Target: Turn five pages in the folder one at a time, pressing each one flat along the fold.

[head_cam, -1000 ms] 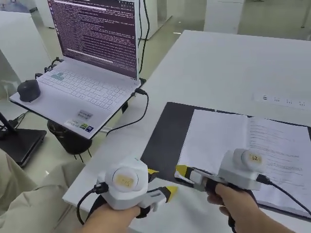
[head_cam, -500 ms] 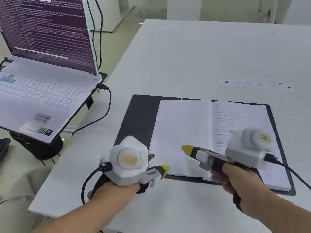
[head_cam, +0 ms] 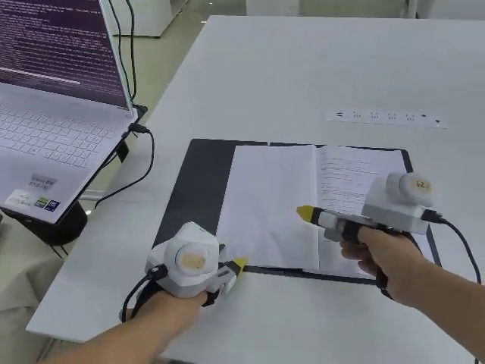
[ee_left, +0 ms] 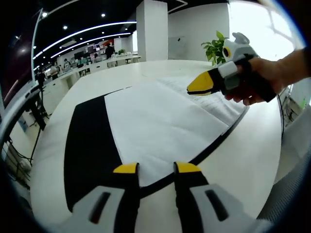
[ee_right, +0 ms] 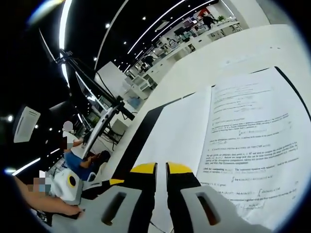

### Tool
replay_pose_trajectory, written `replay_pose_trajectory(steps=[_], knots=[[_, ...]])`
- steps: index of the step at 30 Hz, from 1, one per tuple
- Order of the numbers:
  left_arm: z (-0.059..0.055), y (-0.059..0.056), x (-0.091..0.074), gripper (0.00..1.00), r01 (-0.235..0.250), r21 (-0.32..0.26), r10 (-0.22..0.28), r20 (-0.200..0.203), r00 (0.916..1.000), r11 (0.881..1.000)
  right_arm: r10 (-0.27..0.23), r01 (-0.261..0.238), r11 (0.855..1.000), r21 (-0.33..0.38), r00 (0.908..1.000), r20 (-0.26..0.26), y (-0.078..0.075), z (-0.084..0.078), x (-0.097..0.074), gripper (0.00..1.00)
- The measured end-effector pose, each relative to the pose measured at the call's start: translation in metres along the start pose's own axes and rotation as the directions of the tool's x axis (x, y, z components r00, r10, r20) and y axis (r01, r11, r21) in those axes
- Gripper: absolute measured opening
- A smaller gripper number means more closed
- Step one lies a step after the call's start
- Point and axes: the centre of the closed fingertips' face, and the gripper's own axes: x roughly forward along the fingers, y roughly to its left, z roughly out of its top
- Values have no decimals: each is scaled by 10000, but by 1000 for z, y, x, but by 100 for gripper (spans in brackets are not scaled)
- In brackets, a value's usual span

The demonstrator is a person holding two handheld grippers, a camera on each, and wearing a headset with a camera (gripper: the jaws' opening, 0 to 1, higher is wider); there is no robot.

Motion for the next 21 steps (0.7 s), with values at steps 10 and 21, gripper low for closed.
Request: replay_pose_trajectory(steps=[10,21], knots=[[1,0,-1,27,-178,17,178,-35,9998,9998,-358,307,9827,1828,9991,242,-16,22,15,0],[-1,2,0,27,-270,-3,270,31,9996,9996,-474,467,9543,2952,9989,-46,-31,30,32,0]])
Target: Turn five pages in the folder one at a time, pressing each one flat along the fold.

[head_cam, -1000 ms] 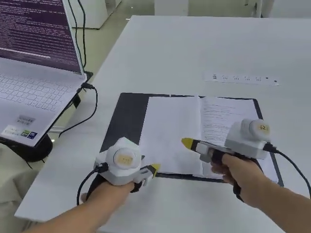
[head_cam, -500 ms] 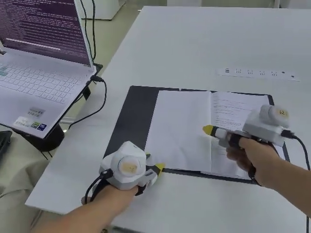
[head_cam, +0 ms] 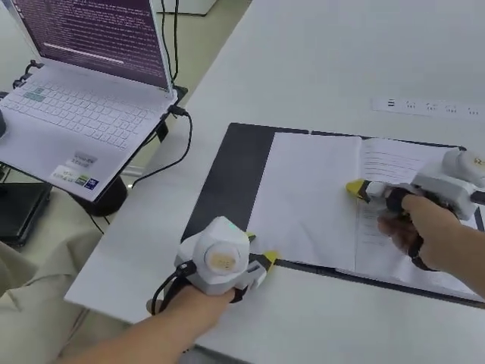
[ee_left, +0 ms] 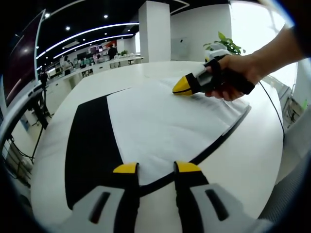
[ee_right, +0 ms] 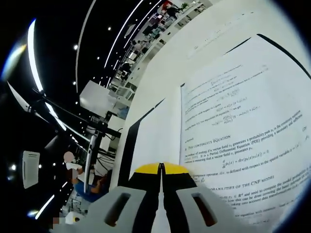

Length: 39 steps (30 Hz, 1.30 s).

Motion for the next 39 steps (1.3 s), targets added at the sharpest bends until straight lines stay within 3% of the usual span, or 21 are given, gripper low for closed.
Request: replay_pose_trajectory(steps=[10,17,24,27,37,39], knots=[[0,0,1,27,-23,-25,24,48,10000,10000,-83,77,9989,470,9999,126,-4,24,15,0],[0,0,1,27,-30,-63,30,119,9999,10000,-101,34,9932,1162,9983,576,-9,44,29,0],[-1,0,1,27,-39,-40,40,185,9998,10000,-164,-177,9718,2353,9897,1420,-16,66,41,0],[-1,0,1,27,-57,-56,58,237,9997,10000,-196,-233,9691,2456,9851,1706,-19,76,47,0],[-1,-1,1,27,-80,-82,82,365,9993,9999,-345,-549,9359,3478,9687,2457,-24,99,58,0],[-1,-1,1,27,-78,-85,81,371,9993,9999,-458,-597,9274,3693,9616,2705,-25,103,59,0]])
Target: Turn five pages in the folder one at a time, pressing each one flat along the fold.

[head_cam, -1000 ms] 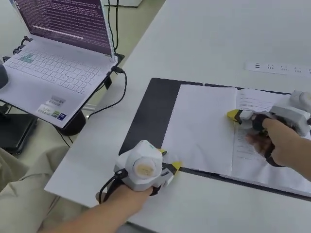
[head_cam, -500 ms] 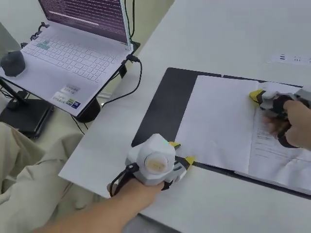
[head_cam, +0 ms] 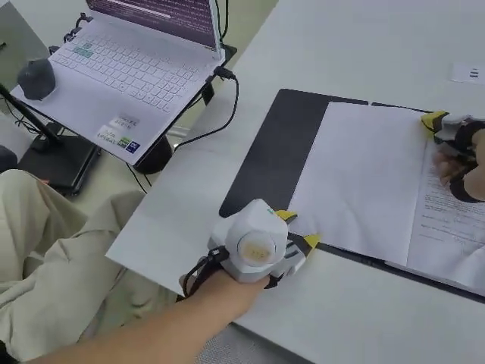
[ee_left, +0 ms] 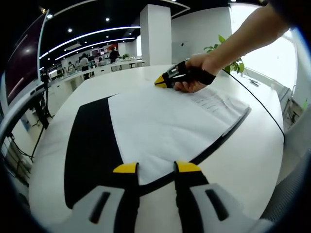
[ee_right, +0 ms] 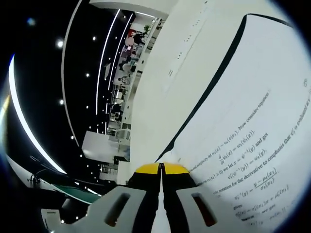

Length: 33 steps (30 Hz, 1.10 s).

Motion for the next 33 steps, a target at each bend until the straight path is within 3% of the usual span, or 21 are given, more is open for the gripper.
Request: replay_pose_trajectory(steps=[3,8,18,33], knots=[[0,0,0,27,1,8,-1,-9,10000,10000,-10,-3,9987,500,9996,269,1,6,3,0],[1,0,0,27,-1,2,1,-2,10000,10000,-20,12,9978,669,9999,110,0,4,3,0],[0,0,0,27,-2,-21,2,-2,10000,10000,-1,36,9983,573,9981,-609,-3,-8,-8,0],[1,0,-1,27,-6,-52,6,-43,10000,10000,155,11,9956,937,9843,-1761,-8,-37,-35,0]])
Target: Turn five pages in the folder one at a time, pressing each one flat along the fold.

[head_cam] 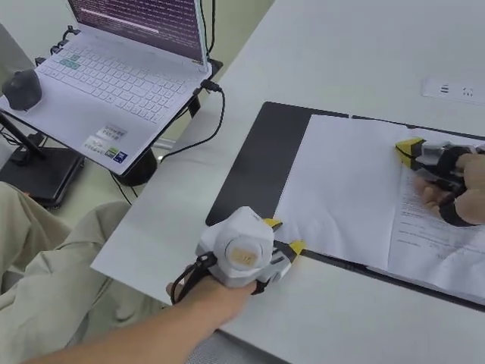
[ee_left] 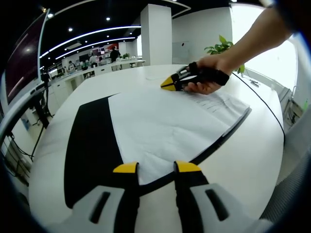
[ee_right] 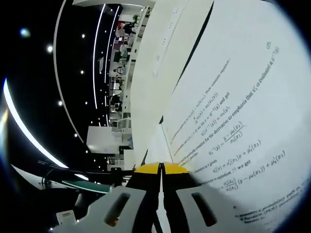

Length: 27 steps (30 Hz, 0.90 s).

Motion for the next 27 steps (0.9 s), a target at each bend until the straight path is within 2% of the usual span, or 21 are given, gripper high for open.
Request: replay_pose_trajectory(steps=[21,27], knots=[[0,0,0,27,1,-5,-1,-156,9999,10000,-41,58,9998,166,9951,-985,-13,-37,-32,0],[0,0,0,27,2,2,-2,-158,9999,10000,12,3,9999,128,9938,-1116,-14,-47,-43,0]])
